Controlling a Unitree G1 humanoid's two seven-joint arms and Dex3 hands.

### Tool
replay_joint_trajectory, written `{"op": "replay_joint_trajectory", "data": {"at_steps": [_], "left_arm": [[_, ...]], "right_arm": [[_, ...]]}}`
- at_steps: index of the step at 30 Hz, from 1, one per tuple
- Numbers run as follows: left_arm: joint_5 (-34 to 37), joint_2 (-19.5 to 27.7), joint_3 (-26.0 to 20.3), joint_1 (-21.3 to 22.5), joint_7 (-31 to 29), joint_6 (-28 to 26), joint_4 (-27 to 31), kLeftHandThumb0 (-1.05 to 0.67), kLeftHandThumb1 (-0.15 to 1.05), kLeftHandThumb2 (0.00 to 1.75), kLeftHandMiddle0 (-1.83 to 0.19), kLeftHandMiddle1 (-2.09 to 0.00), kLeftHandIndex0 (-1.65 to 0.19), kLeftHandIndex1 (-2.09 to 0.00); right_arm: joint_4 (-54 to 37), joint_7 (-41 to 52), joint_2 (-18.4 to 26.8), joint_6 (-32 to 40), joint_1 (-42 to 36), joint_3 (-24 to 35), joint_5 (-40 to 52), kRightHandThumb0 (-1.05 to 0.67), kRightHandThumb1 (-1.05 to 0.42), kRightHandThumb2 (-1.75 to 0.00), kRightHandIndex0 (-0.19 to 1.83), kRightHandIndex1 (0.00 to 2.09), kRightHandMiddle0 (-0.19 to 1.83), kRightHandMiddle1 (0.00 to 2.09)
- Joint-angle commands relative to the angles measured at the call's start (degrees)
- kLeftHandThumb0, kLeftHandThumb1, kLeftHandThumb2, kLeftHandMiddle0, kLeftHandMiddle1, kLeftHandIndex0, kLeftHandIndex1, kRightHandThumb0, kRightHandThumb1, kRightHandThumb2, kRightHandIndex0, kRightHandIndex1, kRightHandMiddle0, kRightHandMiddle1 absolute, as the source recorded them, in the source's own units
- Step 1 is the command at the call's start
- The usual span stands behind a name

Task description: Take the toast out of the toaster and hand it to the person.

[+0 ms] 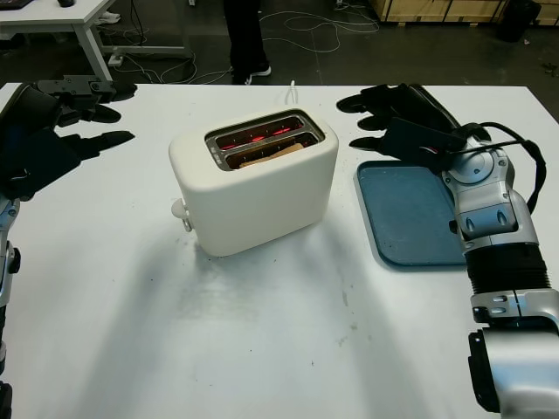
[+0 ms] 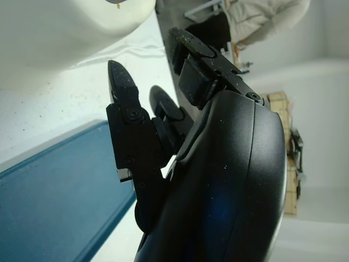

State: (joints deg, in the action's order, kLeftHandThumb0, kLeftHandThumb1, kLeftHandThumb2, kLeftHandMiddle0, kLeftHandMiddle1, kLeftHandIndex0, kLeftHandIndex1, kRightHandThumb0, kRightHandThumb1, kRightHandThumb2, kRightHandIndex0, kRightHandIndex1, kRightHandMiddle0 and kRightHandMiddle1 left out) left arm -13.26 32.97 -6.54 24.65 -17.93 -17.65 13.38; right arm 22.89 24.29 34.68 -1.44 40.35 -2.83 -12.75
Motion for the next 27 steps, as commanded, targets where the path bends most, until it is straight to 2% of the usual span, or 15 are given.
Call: {"op": "replay_joint_trajectory", "data": {"at_steps": [1,4,21,27], "left_arm": [[-0.17,-0.02,0.64,0.13,0.06,-0.31,0.88,-0.43,0.92,0.08,-0.43,-0.72,-0.71,-0.01],[-0.44,0.17,0.74,0.04,0.16,-0.01,0.96,-0.39,0.92,0.08,-0.43,-0.73,-0.71,-0.01],[-0.39,0.46,0.92,0.04,-0.37,-0.97,1.30,-0.43,0.92,0.11,-0.42,-0.74,-0.71,0.00],[-0.13,0.05,0.77,0.05,0.11,-0.46,1.02,-0.42,0.92,0.09,-0.42,-0.74,-0.71,-0.01]], "right_arm": [[0.46,-0.21,0.06,-0.63,0.87,-0.13,-0.12,-0.26,-0.92,-0.03,0.73,0.01,0.66,0.00],[0.58,-0.19,-0.03,-0.45,0.89,-0.07,-0.02,-0.25,-0.92,-0.03,0.72,0.00,0.66,0.00],[-0.45,0.50,0.20,0.63,0.62,0.56,1.08,-0.21,-0.92,-0.03,0.72,0.00,0.65,0.00],[0.69,-0.96,0.71,-2.47,1.50,0.33,-0.30,-0.18,-0.86,0.00,0.73,0.01,0.68,0.01]]}}
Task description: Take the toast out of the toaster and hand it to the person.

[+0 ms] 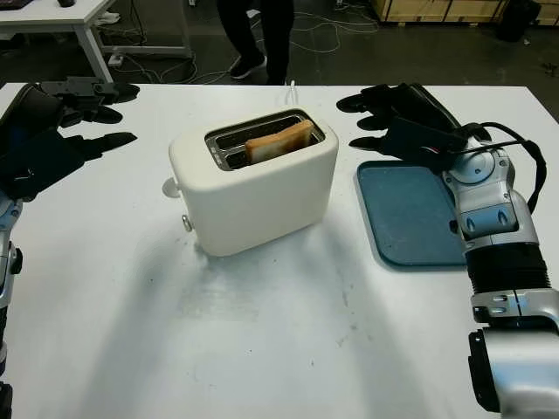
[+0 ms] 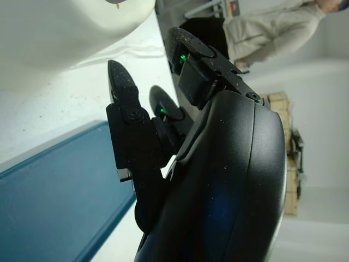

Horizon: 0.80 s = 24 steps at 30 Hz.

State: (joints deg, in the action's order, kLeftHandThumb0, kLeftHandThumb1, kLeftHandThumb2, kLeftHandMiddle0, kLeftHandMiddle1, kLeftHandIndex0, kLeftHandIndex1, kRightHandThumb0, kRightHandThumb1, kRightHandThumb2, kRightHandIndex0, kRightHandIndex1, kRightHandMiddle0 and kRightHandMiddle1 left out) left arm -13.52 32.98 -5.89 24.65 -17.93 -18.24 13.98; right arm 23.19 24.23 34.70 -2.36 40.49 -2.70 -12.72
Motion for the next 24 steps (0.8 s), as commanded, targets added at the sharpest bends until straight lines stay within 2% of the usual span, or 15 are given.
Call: {"op": "replay_joint_trajectory", "data": {"at_steps": [1,5,13,19,24], "left_arm": [[0.06,0.09,0.14,0.05,0.11,0.11,0.48,-0.41,0.92,0.09,-0.42,-0.74,-0.71,-0.01],[-0.16,0.41,0.22,0.05,-0.07,0.08,0.62,-0.42,0.92,0.10,-0.42,-0.74,-0.71,-0.01],[-0.16,0.56,0.14,-0.04,0.10,0.90,0.10,-0.45,0.92,0.10,-0.43,-0.75,-0.72,-0.01],[-0.04,0.48,0.17,0.16,-0.26,-0.66,0.79,-0.44,0.92,0.11,-0.42,-0.74,-0.71,0.00],[0.05,0.35,0.21,0.08,0.00,0.15,0.45,-0.42,0.92,0.10,-0.43,-0.74,-0.71,-0.01]], "right_arm": [[0.66,-0.99,0.61,-1.86,2.02,0.45,-0.12,-0.17,-0.85,0.00,0.73,0.01,0.68,0.01],[4.26,-0.89,0.55,-7.39,6.00,1.30,1.31,-0.18,-0.77,0.00,0.79,0.03,0.73,0.03],[3.51,0.15,1.13,-9.26,15.88,-0.45,-1.11,-0.26,-0.62,0.00,0.93,0.09,0.85,0.08],[4.31,1.26,-0.17,-11.50,22.22,-3.31,-3.12,-0.32,-0.57,0.00,1.01,0.12,0.94,0.10],[6.31,4.94,-1.35,-12.56,24.35,-7.13,-3.93,-0.47,-0.60,-0.01,0.98,0.09,0.92,0.07]]}}
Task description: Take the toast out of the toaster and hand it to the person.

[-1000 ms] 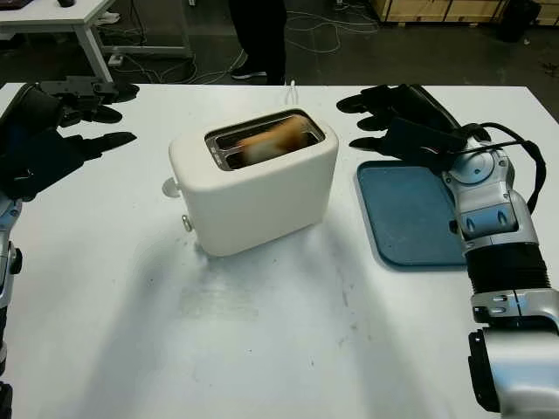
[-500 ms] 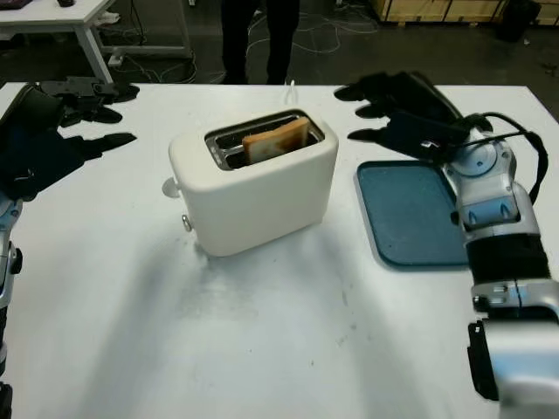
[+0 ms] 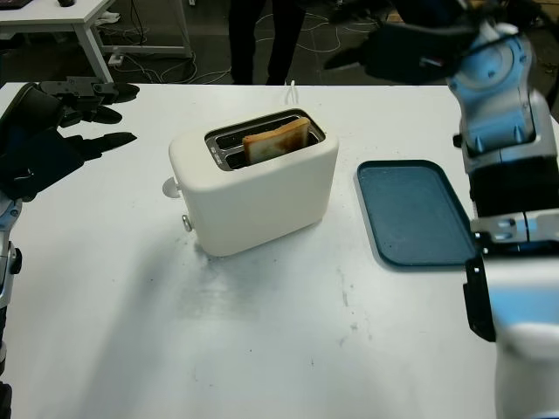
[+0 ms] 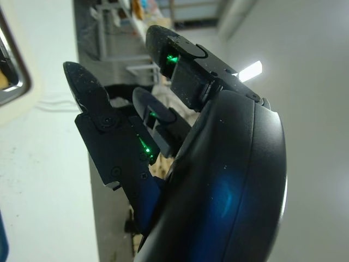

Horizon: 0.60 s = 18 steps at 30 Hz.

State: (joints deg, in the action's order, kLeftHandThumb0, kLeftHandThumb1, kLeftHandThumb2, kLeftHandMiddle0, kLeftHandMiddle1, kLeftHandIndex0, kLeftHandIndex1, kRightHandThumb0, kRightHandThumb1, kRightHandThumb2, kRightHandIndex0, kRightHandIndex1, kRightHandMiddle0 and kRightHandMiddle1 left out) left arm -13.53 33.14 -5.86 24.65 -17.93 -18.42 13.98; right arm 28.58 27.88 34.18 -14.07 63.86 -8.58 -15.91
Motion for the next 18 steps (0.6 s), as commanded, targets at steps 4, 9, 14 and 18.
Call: {"op": "replay_joint_trajectory", "data": {"at_steps": [4,9,14,18], "left_arm": [[0.00,-0.17,0.29,0.15,0.30,-0.01,0.60,-0.43,0.92,0.10,-0.42,-0.74,-0.71,0.00],[-0.37,0.10,0.43,0.02,0.24,-0.40,1.01,-0.41,0.92,0.10,-0.41,-0.74,-0.70,0.00],[-0.16,0.10,0.26,-0.16,0.28,0.02,0.75,-0.43,0.92,0.11,-0.42,-0.74,-0.70,0.00],[-0.09,0.07,0.27,-0.16,0.42,0.71,0.34,-0.44,0.92,0.11,-0.42,-0.74,-0.71,0.00]], "right_arm": [[1.84,2.35,-1.71,-1.82,1.27,-4.22,-3.09,-0.50,-0.61,-0.01,1.00,0.09,0.94,0.06],[3.51,1.71,-2.73,-3.66,0.95,-6.63,-6.06,-0.56,-0.64,-0.01,0.99,0.10,0.92,0.04],[3.42,3.09,-3.15,-3.37,0.89,-8.73,-8.20,-0.56,-0.67,0.00,0.71,0.94,0.89,0.01],[3.39,3.59,-3.76,-3.09,0.57,-9.25,-8.46,-0.52,-0.64,0.00,0.67,1.52,0.90,0.01]]}}
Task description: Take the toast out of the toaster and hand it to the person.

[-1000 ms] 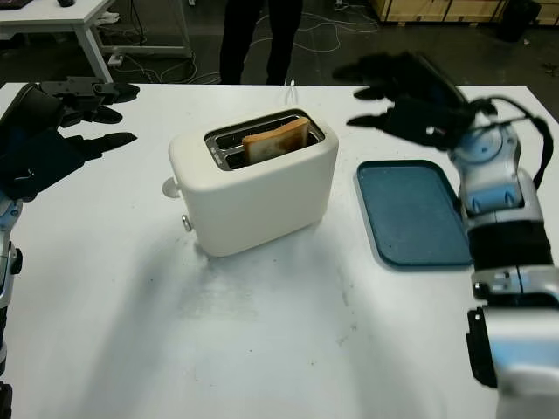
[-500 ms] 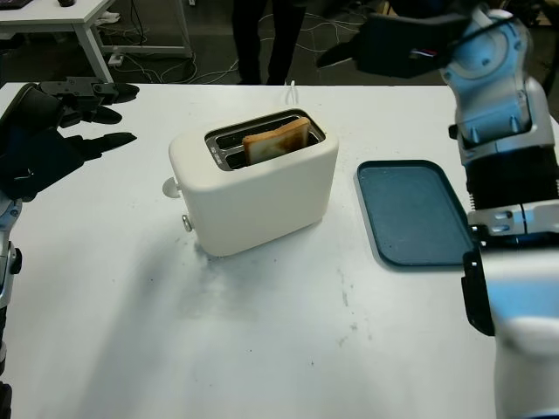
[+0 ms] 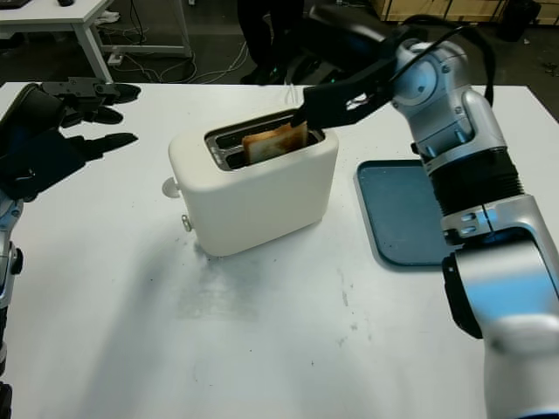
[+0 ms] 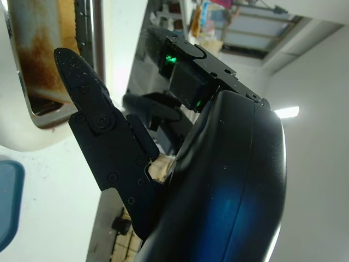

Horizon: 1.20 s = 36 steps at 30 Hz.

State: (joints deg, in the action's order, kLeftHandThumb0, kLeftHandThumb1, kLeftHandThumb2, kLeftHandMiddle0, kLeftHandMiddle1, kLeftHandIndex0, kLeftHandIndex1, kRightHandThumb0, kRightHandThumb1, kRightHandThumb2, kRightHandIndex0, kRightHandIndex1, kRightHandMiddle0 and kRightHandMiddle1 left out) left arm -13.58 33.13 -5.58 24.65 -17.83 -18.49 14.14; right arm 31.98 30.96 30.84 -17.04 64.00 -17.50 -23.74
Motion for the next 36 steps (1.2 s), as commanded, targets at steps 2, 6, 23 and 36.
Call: {"op": "replay_joint_trajectory", "data": {"at_steps": [2,6,23,36], "left_arm": [[-0.20,0.24,0.13,-0.09,0.31,0.97,0.09,-0.44,0.92,0.11,-0.43,-0.75,-0.71,-0.01],[-0.45,0.47,0.30,-0.02,0.14,0.67,0.31,-0.43,0.92,0.11,-0.43,-0.75,-0.71,0.00],[0.18,0.03,0.07,-0.16,0.22,1.60,-0.40,-0.43,0.92,0.10,-0.43,-0.76,-0.71,-0.01],[0.41,-0.16,-0.09,-0.34,0.29,1.37,-0.46,-0.44,0.92,0.10,-0.43,-0.76,-0.71,-0.01]], "right_arm": [[0.04,0.73,-0.35,-0.29,0.44,-1.10,-1.46,-0.52,-0.64,0.00,0.64,1.49,0.90,0.00],[0.91,0.73,-0.32,-1.15,0.49,-1.88,-2.43,-0.51,-0.66,0.00,0.55,0.96,0.89,0.00],[5.98,-3.45,-1.52,-6.53,-1.07,-3.90,-5.51,-0.52,-0.71,0.00,0.60,0.79,0.90,0.01],[10.25,-5.87,-2.76,-9.15,-1.41,-5.57,-6.64,-0.46,-0.68,0.00,0.61,1.11,0.93,0.01]]}}
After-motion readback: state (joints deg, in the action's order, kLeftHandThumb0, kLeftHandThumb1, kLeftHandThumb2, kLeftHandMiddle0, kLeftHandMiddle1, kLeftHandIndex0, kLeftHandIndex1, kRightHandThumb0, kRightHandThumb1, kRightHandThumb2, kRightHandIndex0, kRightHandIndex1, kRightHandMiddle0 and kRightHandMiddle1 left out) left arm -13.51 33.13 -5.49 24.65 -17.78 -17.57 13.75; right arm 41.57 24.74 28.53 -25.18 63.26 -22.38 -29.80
